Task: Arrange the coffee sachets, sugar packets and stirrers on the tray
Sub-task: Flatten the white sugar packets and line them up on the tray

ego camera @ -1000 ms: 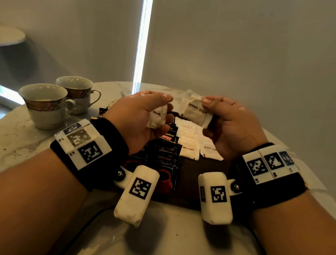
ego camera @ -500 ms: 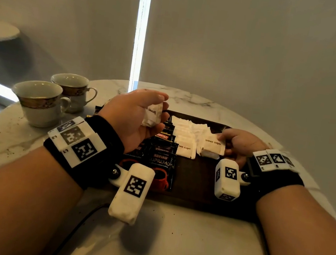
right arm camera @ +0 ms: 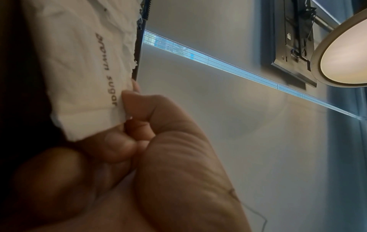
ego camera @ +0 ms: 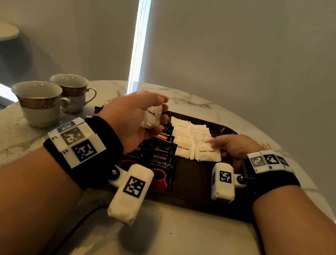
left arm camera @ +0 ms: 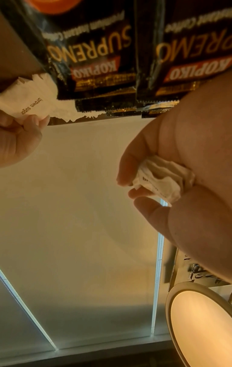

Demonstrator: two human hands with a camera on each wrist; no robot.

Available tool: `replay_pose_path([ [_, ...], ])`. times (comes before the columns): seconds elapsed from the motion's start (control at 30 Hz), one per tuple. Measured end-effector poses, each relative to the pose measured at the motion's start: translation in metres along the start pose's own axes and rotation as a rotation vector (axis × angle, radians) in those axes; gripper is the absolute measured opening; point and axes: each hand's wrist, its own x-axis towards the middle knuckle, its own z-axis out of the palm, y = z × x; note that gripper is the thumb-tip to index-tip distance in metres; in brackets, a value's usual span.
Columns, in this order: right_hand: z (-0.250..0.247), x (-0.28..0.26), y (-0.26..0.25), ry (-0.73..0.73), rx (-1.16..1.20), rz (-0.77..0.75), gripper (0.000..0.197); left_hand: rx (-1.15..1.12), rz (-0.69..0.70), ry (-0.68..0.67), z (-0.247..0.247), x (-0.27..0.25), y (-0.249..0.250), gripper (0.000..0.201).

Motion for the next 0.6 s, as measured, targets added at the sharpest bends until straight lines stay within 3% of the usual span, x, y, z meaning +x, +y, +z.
replay_pose_path([
  [0.43, -0.003, 0.010, 0.001, 0.085, -0.080, 0.000, 0.018, -0.020, -0.020, 0.009, 0.001, 0.000, 0.001, 0.014],
  [0.6, -0.002, 0.012, 0.003, 0.094, -0.006, 0.002, 0.018, -0.034, -0.034, 0.007, 0.000, 0.000, 0.002, 0.017],
])
